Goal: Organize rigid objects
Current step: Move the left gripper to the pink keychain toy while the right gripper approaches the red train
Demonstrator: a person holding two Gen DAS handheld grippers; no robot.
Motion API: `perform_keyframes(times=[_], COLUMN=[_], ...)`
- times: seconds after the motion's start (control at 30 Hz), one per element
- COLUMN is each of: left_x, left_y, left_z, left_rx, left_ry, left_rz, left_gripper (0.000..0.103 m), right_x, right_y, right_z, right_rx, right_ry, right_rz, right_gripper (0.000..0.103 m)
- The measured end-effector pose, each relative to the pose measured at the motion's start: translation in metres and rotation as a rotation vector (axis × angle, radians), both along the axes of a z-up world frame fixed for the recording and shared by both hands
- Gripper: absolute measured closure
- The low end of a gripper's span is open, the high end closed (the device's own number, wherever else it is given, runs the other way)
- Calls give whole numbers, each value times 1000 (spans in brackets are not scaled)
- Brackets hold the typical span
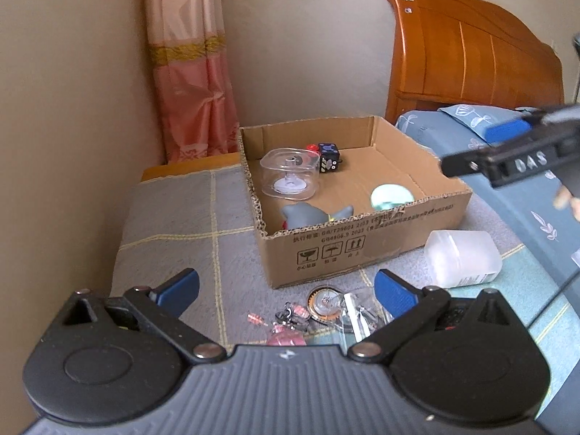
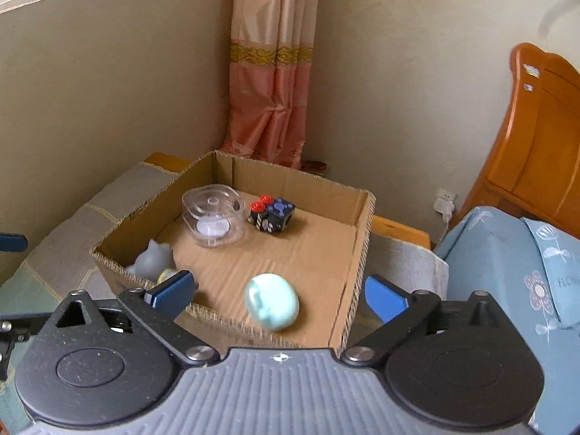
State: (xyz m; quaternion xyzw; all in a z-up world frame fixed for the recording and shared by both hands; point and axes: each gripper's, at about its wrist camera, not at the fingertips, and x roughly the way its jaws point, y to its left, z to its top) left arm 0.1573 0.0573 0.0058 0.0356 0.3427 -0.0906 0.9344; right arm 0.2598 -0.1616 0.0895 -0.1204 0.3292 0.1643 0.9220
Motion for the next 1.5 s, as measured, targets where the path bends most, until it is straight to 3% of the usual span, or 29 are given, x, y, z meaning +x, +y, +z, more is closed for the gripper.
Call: perform_keyframes(times=[0.17, 0.37, 0.53, 1.17, 1.5], left_x=[-12, -17, -14, -1, 3], left_y=[7, 11, 16, 29, 58], left_z=[-6, -24, -43, -77, -86], left_rx=[-37, 12, 4, 27, 42], left_ry=[4, 19, 71, 150, 171], left_rz=[52, 109, 132, 170, 277], left_gripper=[1, 1, 1, 1, 1], right_x=[-35, -77, -98, -103, -99], right_y=[-12, -24, -32, -12, 0], right_z=[-11, -45, -72, -94, -107], right_rx=[33, 92, 152, 136, 97], right_ry=[7, 51, 97, 153, 199], right_rz=[-103, -183, -241, -187, -158], right_gripper=[0, 0, 0, 0, 0])
